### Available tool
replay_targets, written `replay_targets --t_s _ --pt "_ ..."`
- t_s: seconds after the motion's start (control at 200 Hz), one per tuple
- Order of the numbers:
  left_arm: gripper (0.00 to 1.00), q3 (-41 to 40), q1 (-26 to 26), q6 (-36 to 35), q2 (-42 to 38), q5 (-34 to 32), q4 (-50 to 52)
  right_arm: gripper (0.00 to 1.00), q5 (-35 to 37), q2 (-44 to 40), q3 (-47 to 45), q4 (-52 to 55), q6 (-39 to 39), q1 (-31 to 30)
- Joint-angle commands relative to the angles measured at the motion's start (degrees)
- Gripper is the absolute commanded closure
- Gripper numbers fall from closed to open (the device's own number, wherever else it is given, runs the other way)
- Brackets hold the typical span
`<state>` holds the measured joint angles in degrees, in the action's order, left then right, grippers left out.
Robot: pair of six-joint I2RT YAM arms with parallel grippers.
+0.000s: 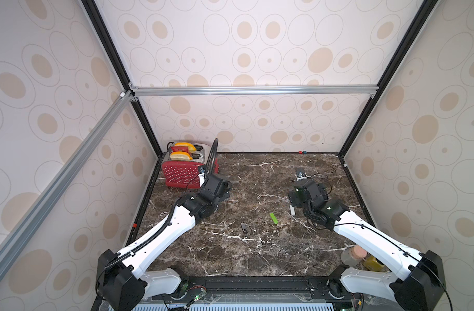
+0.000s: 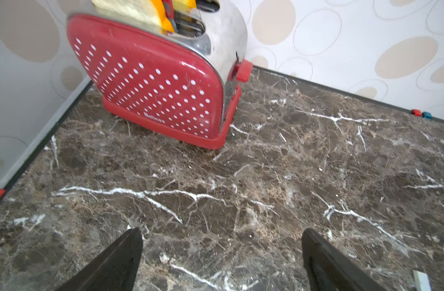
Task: Close the usb drive cover
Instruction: Reset both arms
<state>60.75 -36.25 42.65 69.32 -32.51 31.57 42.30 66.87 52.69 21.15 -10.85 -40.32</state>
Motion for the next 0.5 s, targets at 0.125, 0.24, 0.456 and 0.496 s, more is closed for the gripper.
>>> replay_targets --t_s 0.125,0.24,0.456,0.496 --pt "0.01 -1.9 0.6 -7.0 -3.7 -4.7 -6.0 0.00 3.9 -3.0 -2.4 -2.1 3.5 2.9" --pt "0.01 -1.6 0.7 -11.2 -3.2 -7.2 -6.3 0.00 8.8 -2.2 -3.2 -6.3 9.0 4.1" --pt "0.01 -5.4 2.8 -16.6 -4.0 -10.6 -9.3 0.00 11.0 -1.9 -5.8 -9.9 8.9 7.7" --pt "0.01 -6.5 2.9 -17.5 -4.4 -10.5 -10.6 0.00 11.4 -2.2 -7.0 -11.2 8.9 8.3"
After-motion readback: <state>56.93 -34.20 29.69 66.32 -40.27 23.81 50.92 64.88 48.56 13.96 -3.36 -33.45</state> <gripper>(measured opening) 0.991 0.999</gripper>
